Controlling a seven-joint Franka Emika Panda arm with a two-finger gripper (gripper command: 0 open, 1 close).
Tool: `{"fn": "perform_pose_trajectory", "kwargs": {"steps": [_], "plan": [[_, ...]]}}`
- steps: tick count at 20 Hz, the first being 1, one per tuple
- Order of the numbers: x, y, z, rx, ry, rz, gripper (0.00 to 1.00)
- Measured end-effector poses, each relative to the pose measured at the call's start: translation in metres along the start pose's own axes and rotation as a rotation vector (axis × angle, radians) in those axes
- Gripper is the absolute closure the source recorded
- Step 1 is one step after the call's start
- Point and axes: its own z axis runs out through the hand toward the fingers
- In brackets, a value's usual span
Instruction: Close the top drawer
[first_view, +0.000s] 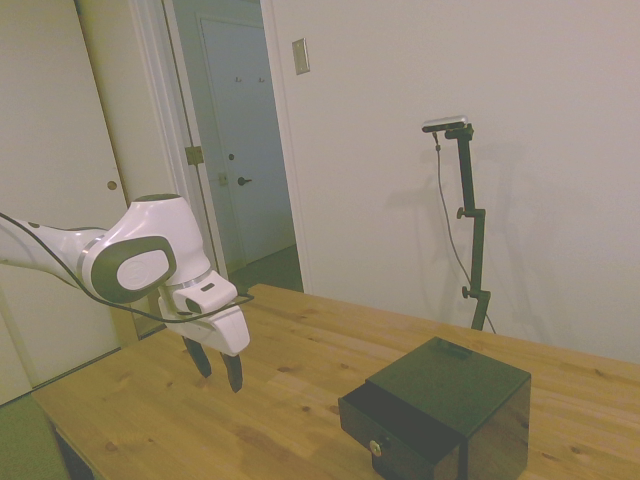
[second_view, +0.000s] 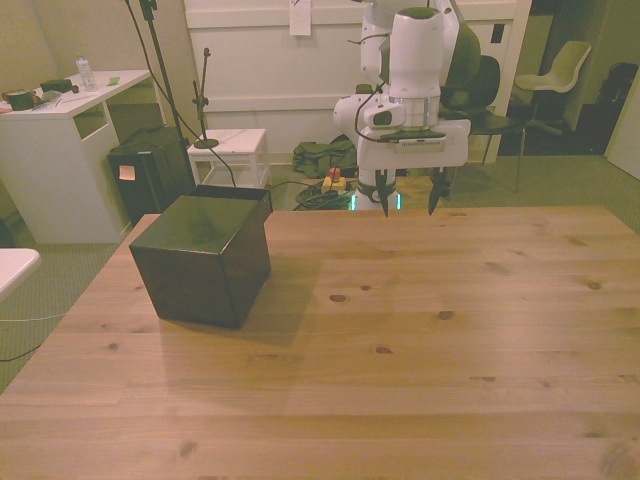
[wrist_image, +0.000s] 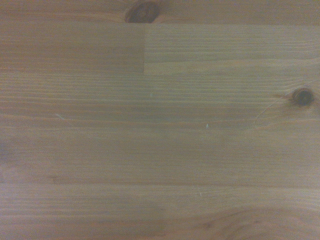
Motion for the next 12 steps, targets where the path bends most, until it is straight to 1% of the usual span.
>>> {"fn": "perform_pose_trajectory", "kwargs": {"steps": [2, 6, 9, 12], "plan": [[0.001, 0.001, 0.002, -0.004, -0.003, 0.019, 0.0], [0.01, 0.012, 0.004, -0.019, -0.01, 0.106, 0.0], [0.023, 0.031, 0.005, -0.031, -0.015, 0.177, 0.0], [0.038, 0.061, 0.005, -0.055, -0.017, 0.243, 0.0]]}}
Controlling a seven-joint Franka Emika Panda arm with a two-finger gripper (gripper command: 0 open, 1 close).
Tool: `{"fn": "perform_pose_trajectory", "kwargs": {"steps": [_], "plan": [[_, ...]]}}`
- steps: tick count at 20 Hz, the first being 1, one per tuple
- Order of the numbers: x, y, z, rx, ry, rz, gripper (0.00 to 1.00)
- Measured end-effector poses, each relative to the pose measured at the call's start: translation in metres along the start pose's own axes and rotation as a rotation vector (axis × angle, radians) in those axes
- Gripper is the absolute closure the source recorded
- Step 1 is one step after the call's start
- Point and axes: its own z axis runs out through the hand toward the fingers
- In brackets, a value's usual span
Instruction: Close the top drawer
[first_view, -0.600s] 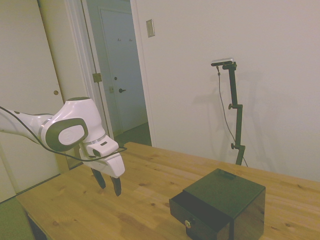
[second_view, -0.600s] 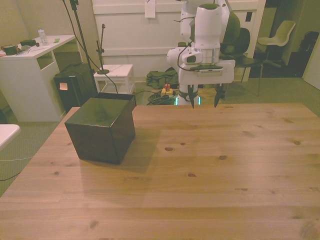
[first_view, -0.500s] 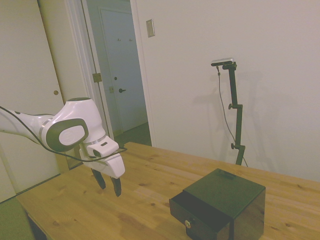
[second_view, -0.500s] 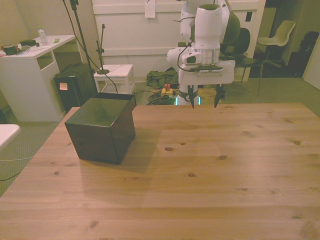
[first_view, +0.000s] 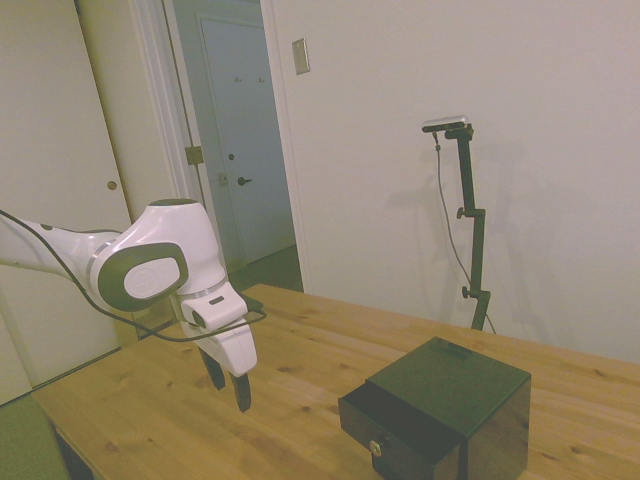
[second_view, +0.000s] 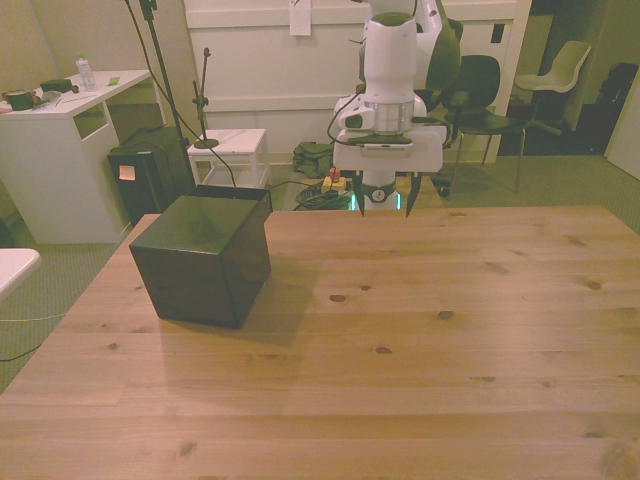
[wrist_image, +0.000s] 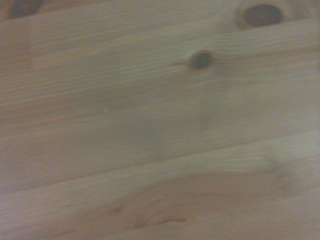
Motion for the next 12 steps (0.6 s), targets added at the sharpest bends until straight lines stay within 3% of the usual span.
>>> {"fn": "perform_pose_trajectory", "kwargs": {"steps": [5, 12], "plan": [[0.03, 0.044, -0.002, -0.023, 0.007, 0.091, 0.0], [0.051, 0.092, -0.005, -0.032, 0.03, 0.115, 0.0]]}}
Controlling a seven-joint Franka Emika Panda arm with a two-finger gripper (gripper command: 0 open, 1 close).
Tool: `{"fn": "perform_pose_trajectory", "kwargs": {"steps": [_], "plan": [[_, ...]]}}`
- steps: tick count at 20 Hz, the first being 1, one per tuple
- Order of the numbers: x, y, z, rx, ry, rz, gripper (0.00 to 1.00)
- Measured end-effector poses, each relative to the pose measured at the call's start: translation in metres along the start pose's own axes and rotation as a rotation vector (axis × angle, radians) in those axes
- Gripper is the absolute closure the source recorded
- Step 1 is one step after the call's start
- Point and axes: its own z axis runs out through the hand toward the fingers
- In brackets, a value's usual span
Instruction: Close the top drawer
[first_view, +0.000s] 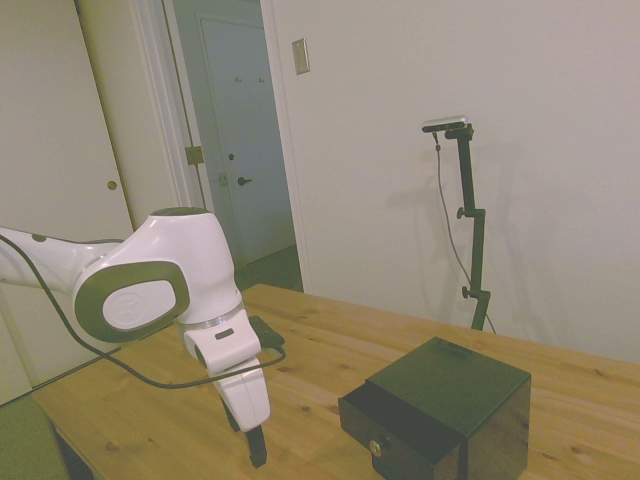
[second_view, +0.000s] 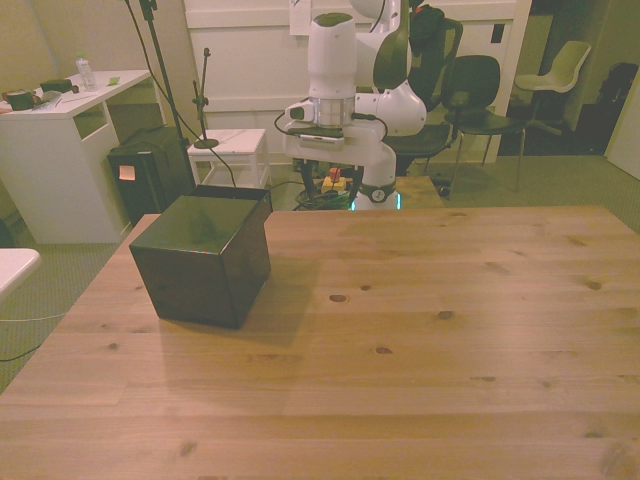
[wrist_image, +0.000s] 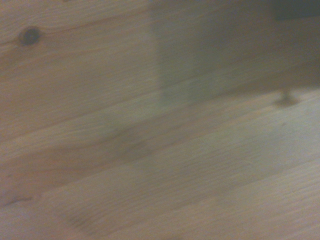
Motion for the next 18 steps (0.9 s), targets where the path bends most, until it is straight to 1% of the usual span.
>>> {"fn": "perform_pose_trajectory", "kwargs": {"steps": [4, 8, 11, 17, 18], "plan": [[0.013, 0.014, -0.001, 0.002, 0.018, -0.012, 0.0], [0.029, 0.023, -0.004, 0.016, 0.062, -0.021, 0.0], [0.038, 0.022, -0.008, 0.023, 0.085, -0.028, 0.0], [0.065, 0.015, -0.006, 0.007, 0.121, -0.031, 0.0], [0.07, 0.014, -0.005, 0.006, 0.121, -0.028, 1.0]]}}
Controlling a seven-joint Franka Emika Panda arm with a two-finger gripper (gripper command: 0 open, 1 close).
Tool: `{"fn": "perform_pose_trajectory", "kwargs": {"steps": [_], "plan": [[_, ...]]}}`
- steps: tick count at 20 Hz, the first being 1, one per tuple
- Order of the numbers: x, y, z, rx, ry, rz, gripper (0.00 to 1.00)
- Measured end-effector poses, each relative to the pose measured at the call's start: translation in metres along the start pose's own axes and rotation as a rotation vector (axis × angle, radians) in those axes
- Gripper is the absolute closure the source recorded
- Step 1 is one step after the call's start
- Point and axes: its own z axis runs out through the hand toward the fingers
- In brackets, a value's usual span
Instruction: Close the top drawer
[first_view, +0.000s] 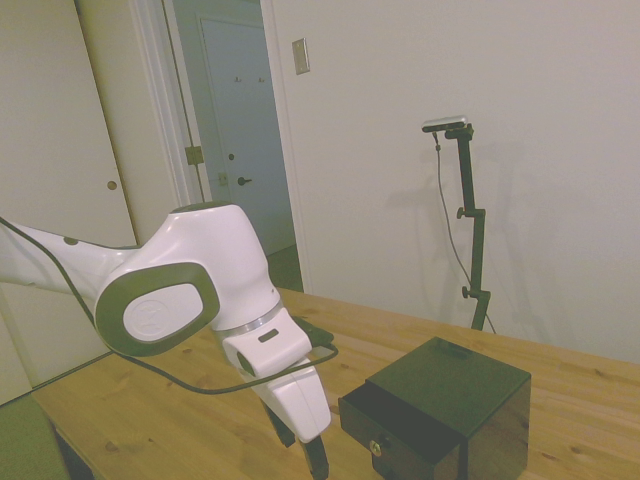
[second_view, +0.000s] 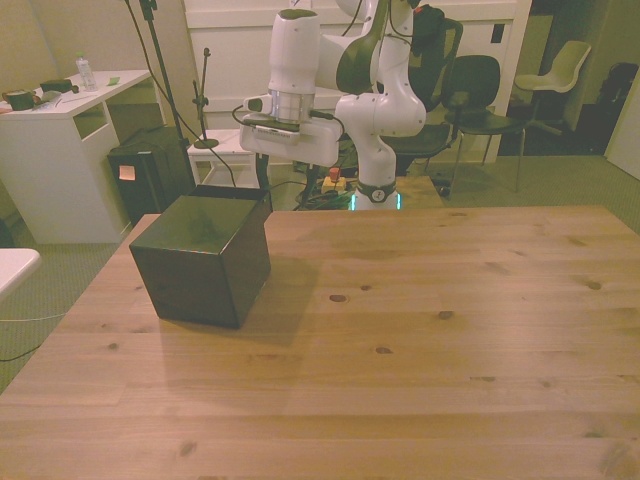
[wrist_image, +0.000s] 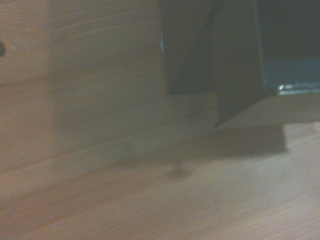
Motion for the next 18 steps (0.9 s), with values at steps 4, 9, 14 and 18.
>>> {"fn": "perform_pose_trajectory", "kwargs": {"steps": [4, 9, 14, 18], "plan": [[0.009, -0.005, 0.0, -0.003, 0.002, 0.0, 1.0], [0.014, -0.015, 0.001, -0.002, 0.001, -0.011, 1.0], [0.013, -0.023, 0.005, -0.006, -0.011, -0.02, 1.0], [0.008, -0.026, 0.007, -0.008, -0.019, -0.031, 1.0]]}}
